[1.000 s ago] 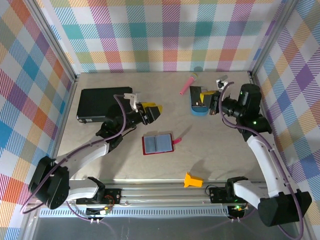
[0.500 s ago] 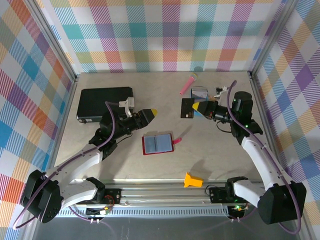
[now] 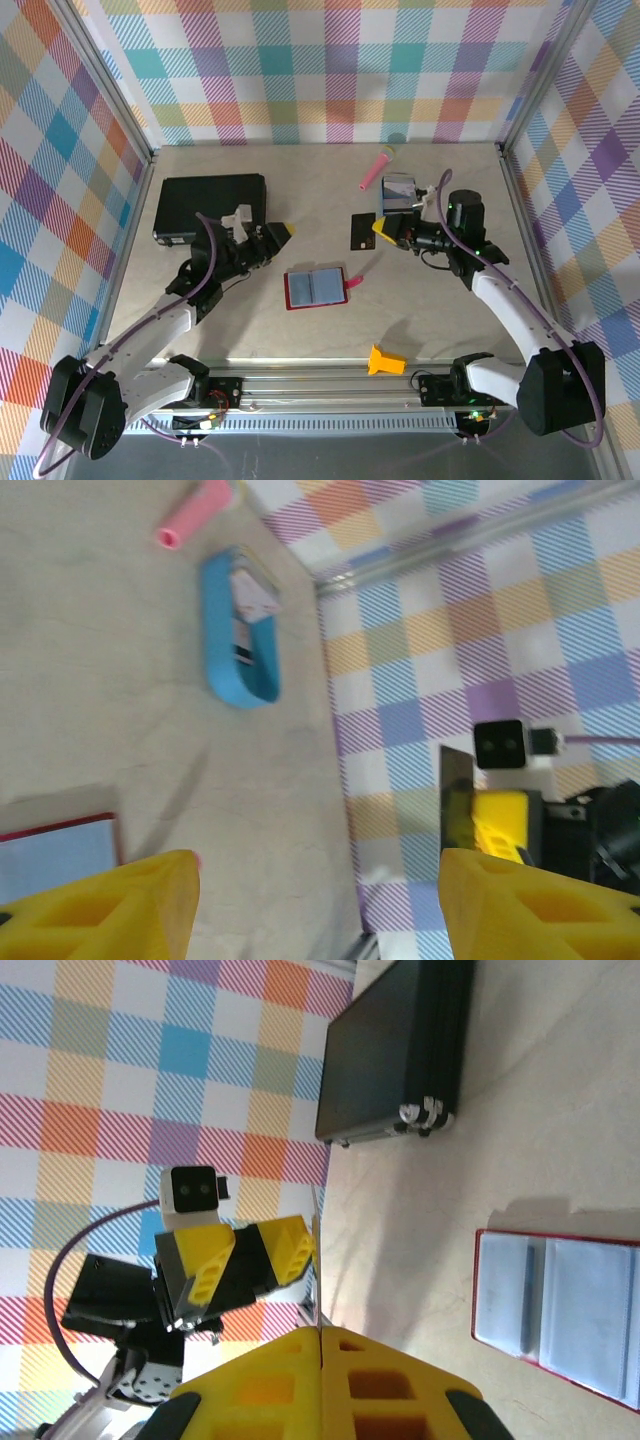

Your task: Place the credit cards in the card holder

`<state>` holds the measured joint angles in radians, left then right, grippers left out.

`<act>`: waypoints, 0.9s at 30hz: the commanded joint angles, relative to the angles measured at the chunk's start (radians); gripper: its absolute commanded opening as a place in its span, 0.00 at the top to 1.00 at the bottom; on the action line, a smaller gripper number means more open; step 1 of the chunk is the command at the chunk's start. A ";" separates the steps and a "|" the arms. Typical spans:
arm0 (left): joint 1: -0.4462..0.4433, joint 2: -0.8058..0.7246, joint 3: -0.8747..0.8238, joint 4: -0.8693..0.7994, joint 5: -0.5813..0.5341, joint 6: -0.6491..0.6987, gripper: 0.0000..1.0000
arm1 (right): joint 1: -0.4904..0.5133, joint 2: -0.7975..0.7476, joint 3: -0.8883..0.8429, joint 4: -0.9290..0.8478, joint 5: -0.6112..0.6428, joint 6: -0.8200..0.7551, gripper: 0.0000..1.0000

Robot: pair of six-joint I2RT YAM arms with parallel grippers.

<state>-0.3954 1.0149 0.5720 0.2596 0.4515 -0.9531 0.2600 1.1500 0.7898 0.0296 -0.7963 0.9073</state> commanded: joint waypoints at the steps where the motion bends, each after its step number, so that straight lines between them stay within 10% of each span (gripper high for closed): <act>1: 0.039 -0.028 -0.043 -0.137 0.064 0.054 0.35 | 0.069 0.046 -0.034 0.011 0.042 -0.049 1.00; 13: 0.067 0.056 -0.148 -0.156 0.126 0.193 0.38 | 0.302 0.231 -0.118 0.184 0.266 -0.158 1.00; 27: 0.064 0.304 -0.182 0.134 0.183 0.192 0.39 | 0.354 0.407 -0.124 0.303 0.351 -0.183 1.00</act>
<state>-0.3378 1.2884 0.3889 0.2905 0.5953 -0.7715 0.6094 1.5368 0.6689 0.2741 -0.4595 0.7494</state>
